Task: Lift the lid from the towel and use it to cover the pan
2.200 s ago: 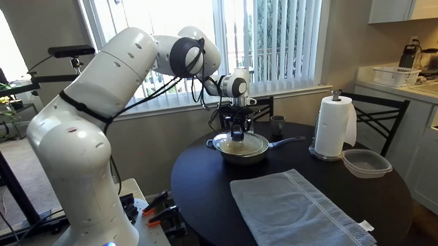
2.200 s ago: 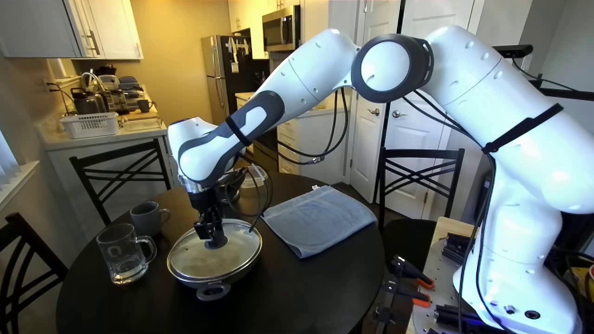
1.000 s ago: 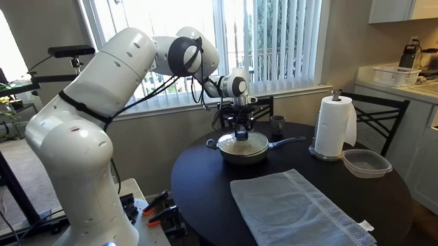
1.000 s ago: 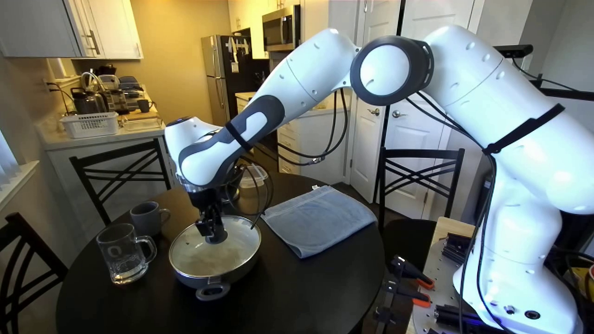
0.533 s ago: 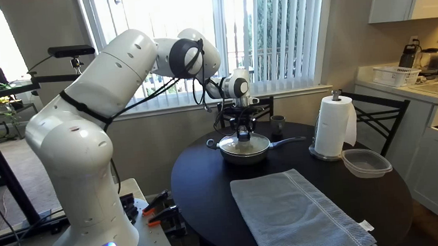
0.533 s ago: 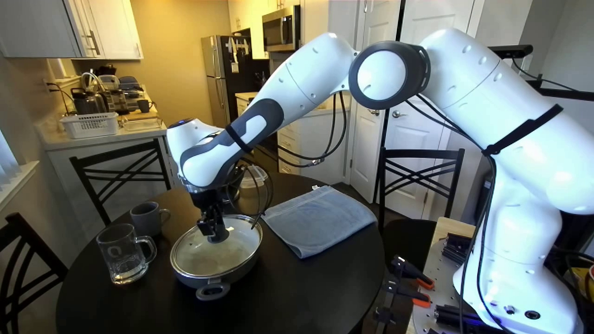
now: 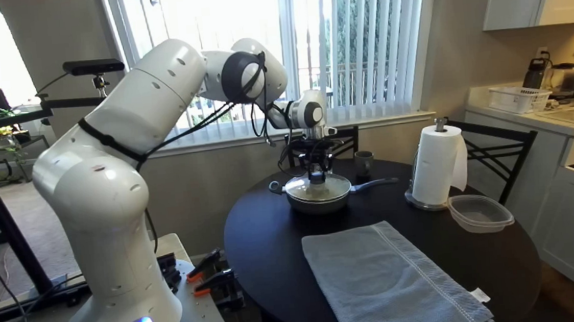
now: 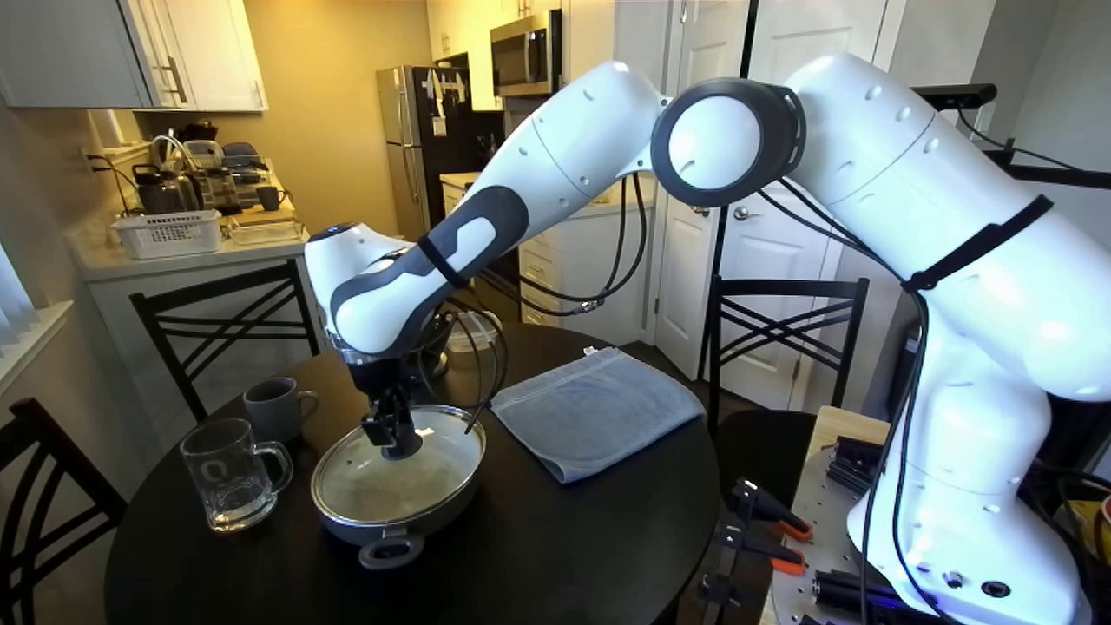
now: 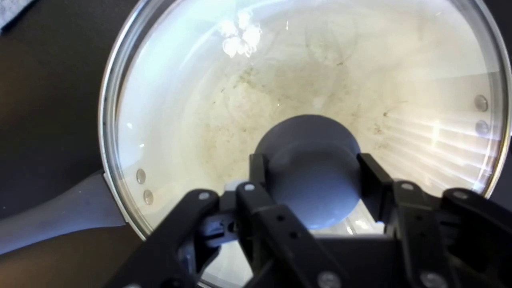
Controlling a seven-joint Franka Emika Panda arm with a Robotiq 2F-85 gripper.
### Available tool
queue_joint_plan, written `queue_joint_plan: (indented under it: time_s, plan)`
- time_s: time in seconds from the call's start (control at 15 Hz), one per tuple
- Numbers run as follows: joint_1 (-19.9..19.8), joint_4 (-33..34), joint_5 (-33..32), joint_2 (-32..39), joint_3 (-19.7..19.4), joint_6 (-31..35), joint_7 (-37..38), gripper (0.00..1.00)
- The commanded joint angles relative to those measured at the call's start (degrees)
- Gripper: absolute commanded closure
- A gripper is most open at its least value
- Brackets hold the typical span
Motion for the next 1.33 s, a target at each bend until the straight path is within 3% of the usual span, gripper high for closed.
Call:
queue_joint_plan:
  time_s: [0.0, 0.93, 1.0, 1.27]
  plan:
    - [-0.37, -0.74, 1.69, -0.85, 1.56, 2.74, 0.53, 0.67]
    - [-0.66, -1.75, 2.52, -1.09, 1.14, 4.38, 0.64, 0.67]
    - [-0.68, -1.82, 2.55, -1.1, 1.13, 4.37, 0.67, 0.21]
    - [-0.06, -3.02, 1.42, -2.58, -0.3, 3.7, 2.28, 0.02]
